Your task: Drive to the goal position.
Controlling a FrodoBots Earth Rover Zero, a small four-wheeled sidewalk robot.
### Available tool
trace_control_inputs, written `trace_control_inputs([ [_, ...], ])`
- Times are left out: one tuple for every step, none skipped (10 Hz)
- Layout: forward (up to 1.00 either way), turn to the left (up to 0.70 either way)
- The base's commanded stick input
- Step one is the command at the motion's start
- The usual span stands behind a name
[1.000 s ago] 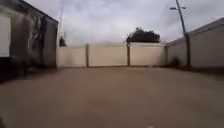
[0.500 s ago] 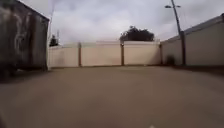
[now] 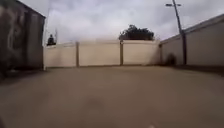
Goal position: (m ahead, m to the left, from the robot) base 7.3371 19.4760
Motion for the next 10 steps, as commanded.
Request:
trace_control_inputs([
  [0.7, 0.0],
  [0.7, 0.0],
  [0.7, 0.0],
  [0.7, 0.18],
  [0.7, 0.21],
  [0.7, 0.28],
  [0.7, 0.32],
  [0.7, 0.23],
  [0.7, 0.17],
  [0.7, 0.11],
])
